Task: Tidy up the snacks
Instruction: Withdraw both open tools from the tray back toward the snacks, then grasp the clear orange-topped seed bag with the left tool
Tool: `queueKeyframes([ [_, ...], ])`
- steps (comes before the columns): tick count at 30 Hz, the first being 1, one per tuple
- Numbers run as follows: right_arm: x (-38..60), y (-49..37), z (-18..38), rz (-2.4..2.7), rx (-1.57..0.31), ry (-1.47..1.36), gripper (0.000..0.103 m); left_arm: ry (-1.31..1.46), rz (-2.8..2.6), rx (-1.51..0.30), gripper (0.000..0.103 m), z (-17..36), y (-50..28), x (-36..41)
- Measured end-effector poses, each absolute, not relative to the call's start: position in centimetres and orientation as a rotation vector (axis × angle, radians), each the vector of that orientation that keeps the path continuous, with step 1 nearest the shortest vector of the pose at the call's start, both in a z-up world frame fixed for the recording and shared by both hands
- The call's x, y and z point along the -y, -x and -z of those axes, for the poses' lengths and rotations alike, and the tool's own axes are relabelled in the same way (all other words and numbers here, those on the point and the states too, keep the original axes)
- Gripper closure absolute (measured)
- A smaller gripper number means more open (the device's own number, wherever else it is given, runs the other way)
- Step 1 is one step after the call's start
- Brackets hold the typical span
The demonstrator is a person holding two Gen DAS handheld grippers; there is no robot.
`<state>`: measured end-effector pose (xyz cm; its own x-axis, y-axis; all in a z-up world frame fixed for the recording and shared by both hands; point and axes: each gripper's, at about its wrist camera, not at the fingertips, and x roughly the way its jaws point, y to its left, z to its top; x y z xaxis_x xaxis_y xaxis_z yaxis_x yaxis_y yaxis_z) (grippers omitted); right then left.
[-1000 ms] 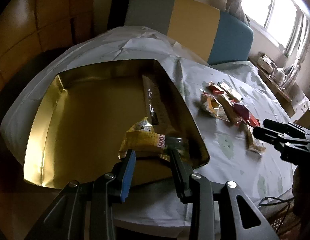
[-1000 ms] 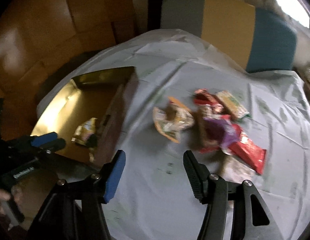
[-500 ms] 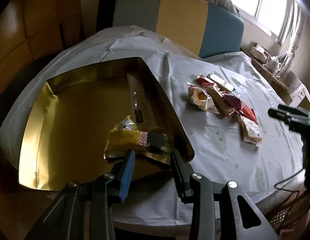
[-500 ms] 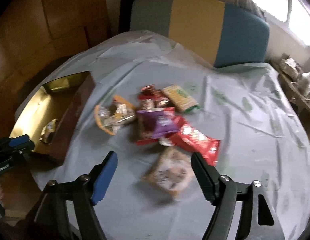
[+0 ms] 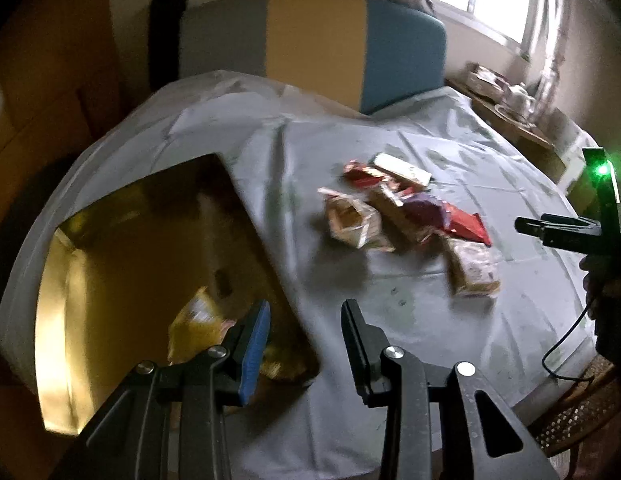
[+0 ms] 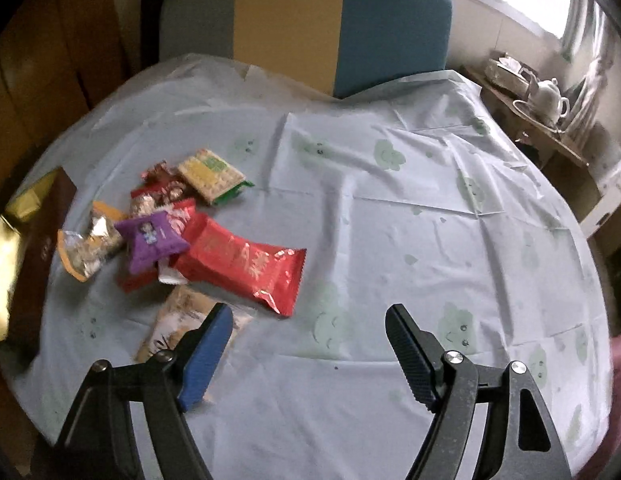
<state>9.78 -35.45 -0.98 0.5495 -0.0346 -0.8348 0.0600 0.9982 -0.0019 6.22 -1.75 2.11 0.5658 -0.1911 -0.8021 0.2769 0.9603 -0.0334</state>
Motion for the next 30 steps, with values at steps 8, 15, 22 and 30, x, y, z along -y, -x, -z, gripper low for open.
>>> queueKeyframes([
  [8, 34.6, -9.5, 0.4, 0.030, -0.968, -0.025, 0.017, -0.177, 0.339, -0.972, 0.037, -1.5, -11.3, 7.0],
  [15, 34.9, -9.4, -0.1, 0.030, -0.953, -0.046, 0.016, -0.307, 0.320, -1.049, 0.021, 2.0, -15.8, 10.7],
  [22, 35.2, -9.4, -0.6, 0.028, -0.936, -0.057, 0.014, -0.357, 0.295, -1.124, 0.019, 4.9, -19.3, 12.4],
  [30, 35.5, -9.4, -1.0, 0.036, -0.919, -0.074, 0.013, -0.257, 0.273, -1.151, 0.046, 6.8, -19.2, 11.7],
])
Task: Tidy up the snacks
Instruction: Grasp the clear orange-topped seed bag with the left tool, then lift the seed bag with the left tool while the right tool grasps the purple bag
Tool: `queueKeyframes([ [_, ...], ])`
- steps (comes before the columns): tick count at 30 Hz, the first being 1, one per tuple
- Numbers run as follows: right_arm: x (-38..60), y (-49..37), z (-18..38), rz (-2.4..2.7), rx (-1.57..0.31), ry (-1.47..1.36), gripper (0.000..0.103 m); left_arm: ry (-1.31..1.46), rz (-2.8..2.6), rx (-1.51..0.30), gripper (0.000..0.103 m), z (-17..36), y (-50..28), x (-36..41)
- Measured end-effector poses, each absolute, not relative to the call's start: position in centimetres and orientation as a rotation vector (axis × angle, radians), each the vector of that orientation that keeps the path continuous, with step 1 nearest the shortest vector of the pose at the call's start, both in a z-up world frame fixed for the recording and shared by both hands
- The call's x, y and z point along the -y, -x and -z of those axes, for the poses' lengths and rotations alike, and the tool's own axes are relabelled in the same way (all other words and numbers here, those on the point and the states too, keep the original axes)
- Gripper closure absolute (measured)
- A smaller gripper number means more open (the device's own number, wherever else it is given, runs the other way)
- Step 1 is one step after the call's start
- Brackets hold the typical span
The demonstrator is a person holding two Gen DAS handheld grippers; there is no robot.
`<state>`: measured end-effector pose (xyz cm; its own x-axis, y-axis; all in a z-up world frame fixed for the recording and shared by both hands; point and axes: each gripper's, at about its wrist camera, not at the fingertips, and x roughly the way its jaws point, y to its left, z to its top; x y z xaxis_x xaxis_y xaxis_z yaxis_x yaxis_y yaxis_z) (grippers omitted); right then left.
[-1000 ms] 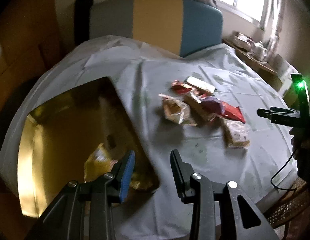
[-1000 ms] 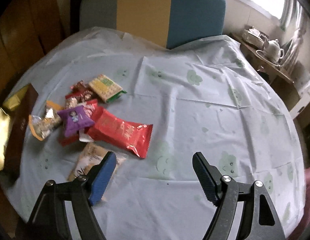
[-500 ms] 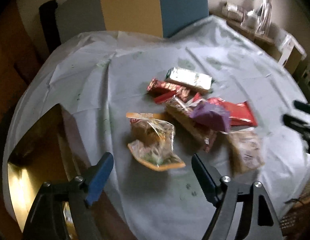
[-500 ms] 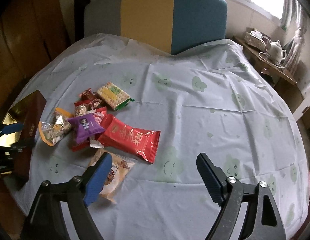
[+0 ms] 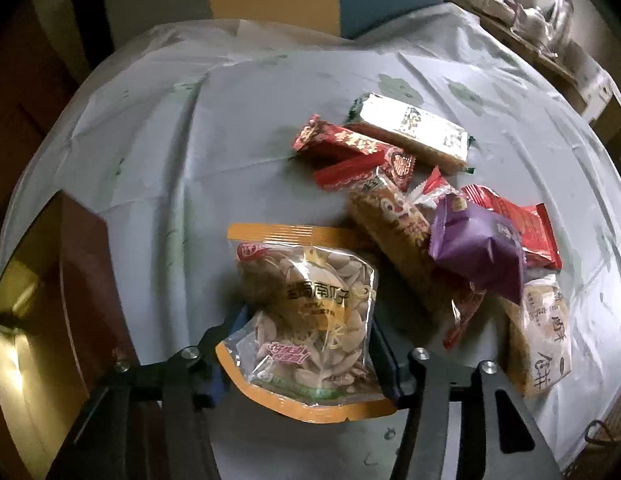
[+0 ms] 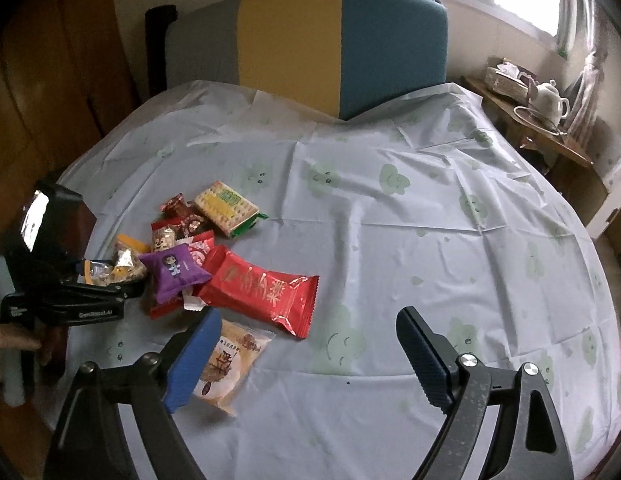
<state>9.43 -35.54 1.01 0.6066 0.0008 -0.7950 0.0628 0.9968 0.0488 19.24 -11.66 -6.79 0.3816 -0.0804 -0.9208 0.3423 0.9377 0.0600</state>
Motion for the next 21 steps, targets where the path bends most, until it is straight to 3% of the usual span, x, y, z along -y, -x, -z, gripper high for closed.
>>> queueKeyframes([
  [13, 35.8, -9.3, -1.1, 0.034, -0.916, -0.089, 0.013, -0.198, 0.380, -0.985, 0.047, 6.6, -6.9, 9.4],
  [21, 33.9, -9.1, -1.0, -0.088, -0.915, -0.082, 0.014, -0.229, 0.422, -0.889, 0.045, 7.5, -5.3, 9.2],
])
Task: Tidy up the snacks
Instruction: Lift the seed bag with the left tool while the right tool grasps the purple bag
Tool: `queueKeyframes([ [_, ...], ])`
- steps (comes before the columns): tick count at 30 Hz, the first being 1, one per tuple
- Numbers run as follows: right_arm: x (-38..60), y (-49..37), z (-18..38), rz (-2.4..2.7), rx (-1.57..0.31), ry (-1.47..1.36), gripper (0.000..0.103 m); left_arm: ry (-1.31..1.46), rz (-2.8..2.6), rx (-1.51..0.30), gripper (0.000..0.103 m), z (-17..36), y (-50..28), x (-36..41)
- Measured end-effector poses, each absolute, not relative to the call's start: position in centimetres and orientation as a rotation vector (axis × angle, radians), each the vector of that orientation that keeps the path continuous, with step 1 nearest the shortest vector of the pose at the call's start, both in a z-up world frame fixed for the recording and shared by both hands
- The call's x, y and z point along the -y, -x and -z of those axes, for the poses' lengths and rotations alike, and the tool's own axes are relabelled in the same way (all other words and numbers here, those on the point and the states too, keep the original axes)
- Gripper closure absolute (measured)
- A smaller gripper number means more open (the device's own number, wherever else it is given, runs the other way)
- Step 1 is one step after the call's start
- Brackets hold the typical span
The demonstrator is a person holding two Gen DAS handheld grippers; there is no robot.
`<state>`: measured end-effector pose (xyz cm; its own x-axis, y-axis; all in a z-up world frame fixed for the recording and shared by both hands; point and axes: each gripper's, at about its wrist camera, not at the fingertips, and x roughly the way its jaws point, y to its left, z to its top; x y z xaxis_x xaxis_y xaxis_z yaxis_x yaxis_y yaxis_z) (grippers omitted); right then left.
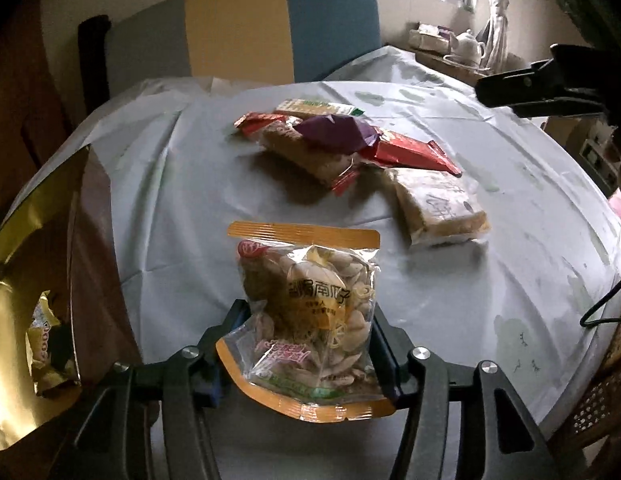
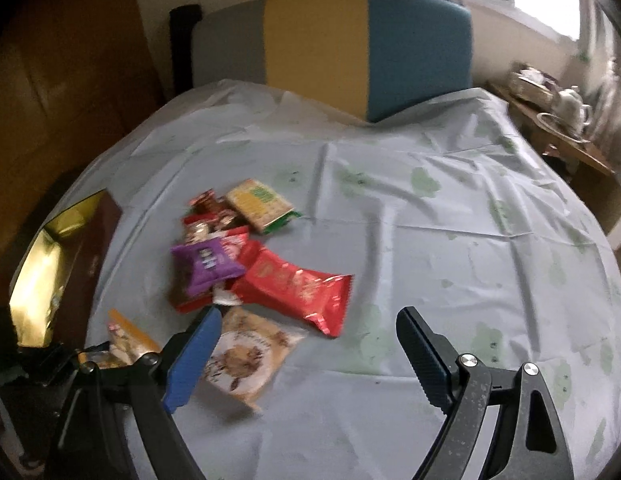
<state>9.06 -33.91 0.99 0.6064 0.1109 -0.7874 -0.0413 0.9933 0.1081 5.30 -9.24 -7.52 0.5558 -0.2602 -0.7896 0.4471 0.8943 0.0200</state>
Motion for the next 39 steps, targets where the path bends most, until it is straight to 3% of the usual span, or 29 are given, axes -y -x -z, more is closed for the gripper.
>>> queueKeyframes([
  [7, 30.8, -10.0, -0.4, -0.236, -0.968, -0.060, 0.019, -0.204, 0.436, -0.879, 0.045, 7.8, -5.4, 9.4],
  [23, 23.0, -19.4, 3.0, -0.379, -1.117, 0.173, 0.020, -0.184, 0.452, -0.863, 0.045, 7.8, -5.1, 8.9],
  [24, 22.9, -19.6, 3.4, -0.376, -1.124, 0.193, 0.034, -0.184, 0.453, -0.862, 0.045, 7.7, -5.1, 8.9],
  [25, 22.8, -19.6, 3.6, -0.367, -1.126, 0.211, 0.061, -0.184, 0.452, -0.862, 0.045, 7.7, -5.1, 8.9],
  [27, 22.9, -19.2, 3.6, -0.360, -1.125, 0.198, 0.061, -0.182, 0.452, -0.859, 0.045, 7.8, -5.1, 8.9],
  [28, 23.0, -18.8, 3.3, -0.366, -1.113, 0.189, 0.067, -0.182, 0.451, -0.856, 0.045, 7.8, -5.0, 8.9],
  [39, 26.3, -10.5, 2.1, -0.363, -1.066, 0.038, 0.067, -0.196, 0.438, -0.857, 0.045, 7.6, -4.9, 9.3],
])
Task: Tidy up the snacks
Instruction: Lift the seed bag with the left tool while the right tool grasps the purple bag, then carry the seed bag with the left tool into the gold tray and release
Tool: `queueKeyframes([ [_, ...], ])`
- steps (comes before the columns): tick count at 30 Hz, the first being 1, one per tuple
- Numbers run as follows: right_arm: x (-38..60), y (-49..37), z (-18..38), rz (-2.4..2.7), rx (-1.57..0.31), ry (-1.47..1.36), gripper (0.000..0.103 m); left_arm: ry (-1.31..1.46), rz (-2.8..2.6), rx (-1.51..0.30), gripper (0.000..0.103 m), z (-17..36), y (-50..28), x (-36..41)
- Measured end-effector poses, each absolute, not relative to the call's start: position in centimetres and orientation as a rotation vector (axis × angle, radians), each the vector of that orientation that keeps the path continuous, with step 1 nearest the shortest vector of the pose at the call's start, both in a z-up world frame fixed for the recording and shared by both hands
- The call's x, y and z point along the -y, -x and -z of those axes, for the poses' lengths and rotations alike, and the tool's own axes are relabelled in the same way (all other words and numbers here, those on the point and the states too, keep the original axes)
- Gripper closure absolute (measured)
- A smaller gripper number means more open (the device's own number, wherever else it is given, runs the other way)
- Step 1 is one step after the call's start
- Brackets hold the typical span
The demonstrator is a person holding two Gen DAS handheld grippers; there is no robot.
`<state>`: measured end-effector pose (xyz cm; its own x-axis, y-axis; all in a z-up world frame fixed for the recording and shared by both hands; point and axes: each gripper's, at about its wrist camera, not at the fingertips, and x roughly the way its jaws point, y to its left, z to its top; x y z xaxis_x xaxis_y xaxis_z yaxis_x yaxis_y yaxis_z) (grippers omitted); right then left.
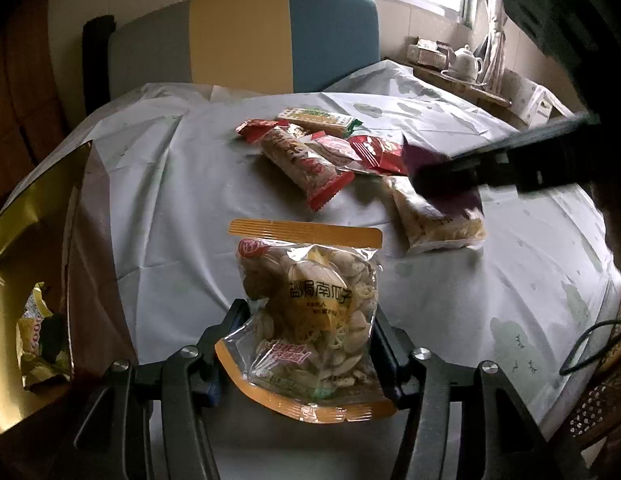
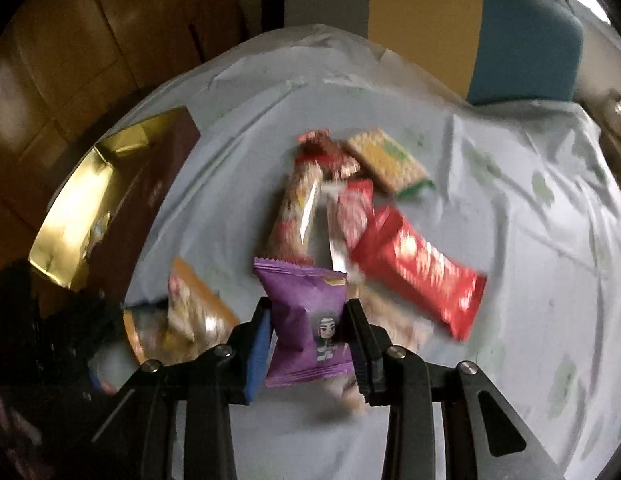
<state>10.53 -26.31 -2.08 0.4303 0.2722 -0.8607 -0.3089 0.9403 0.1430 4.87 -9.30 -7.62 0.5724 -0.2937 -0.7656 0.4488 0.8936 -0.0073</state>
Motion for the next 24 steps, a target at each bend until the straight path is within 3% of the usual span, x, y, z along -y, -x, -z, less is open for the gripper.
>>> queueKeyframes([
  [5, 26.8, -9.8, 2.8, -0.349, -1.060, 0.001, 0.067, -0.144, 0.494, -0.914, 0.049, 6.1, -5.0, 8.8],
  [15, 26.8, -9.8, 2.6, -0.353, -1.033, 0.003, 0.067, 0.151, 0.430, -0.803, 0.048, -2.6, -6.4, 0.9],
  [24, 26.4, -9.6, 2.3, -0.355, -1.023, 0.021, 0.067, 0.295, 0.113, -0.887, 0.048, -1.9, -13.5, -8.5],
])
